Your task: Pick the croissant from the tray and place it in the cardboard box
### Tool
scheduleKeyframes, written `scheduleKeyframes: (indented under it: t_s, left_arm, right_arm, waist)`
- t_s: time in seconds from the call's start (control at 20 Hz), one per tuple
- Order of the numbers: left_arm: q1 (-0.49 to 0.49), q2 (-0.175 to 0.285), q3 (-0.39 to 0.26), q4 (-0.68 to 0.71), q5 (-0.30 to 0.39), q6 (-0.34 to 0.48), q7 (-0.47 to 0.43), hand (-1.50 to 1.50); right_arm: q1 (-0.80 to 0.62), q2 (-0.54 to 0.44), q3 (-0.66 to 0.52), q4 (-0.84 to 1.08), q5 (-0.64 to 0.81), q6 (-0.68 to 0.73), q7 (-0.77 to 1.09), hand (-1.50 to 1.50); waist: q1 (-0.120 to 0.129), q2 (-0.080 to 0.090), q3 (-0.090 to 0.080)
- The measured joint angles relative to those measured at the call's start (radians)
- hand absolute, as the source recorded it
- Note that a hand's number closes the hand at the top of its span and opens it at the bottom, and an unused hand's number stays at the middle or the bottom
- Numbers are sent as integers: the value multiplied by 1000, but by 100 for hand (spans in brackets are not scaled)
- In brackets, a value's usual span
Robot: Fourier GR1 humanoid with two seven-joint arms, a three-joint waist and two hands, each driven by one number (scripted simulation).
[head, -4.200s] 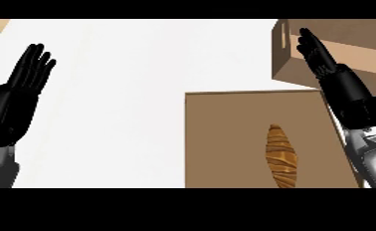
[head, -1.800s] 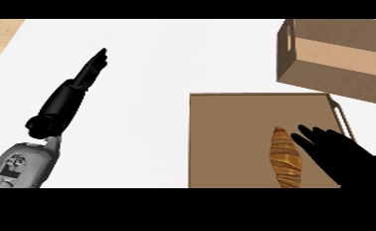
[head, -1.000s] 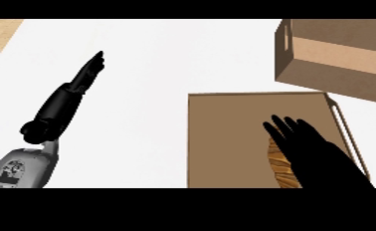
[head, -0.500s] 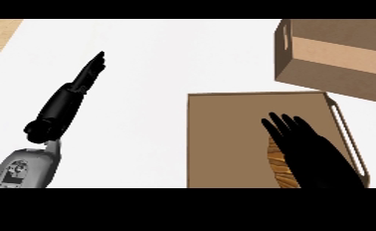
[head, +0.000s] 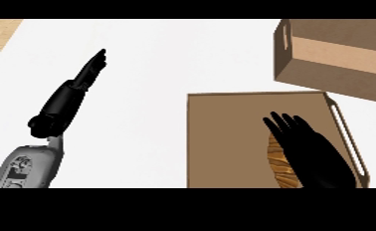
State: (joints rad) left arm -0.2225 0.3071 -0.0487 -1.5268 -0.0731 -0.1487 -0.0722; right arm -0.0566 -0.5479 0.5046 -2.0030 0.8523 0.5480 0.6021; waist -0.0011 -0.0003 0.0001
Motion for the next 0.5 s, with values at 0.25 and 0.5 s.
scheduleKeyframes:
  t_s: [0.25, 0.5]
  left_arm:
    - [-2, 7, 40, 28, 4, -42, -21, 0]
    - [-8, -20, 43, 25, -23, -42, -17, 0]
  right_arm:
    - [32, 8, -31, 47, 58, -25, -59, -150]
    - [43, 31, -65, 104, 81, -28, -132, 150]
  waist:
    - [0, 0, 0]
    - [-1, 0, 0]
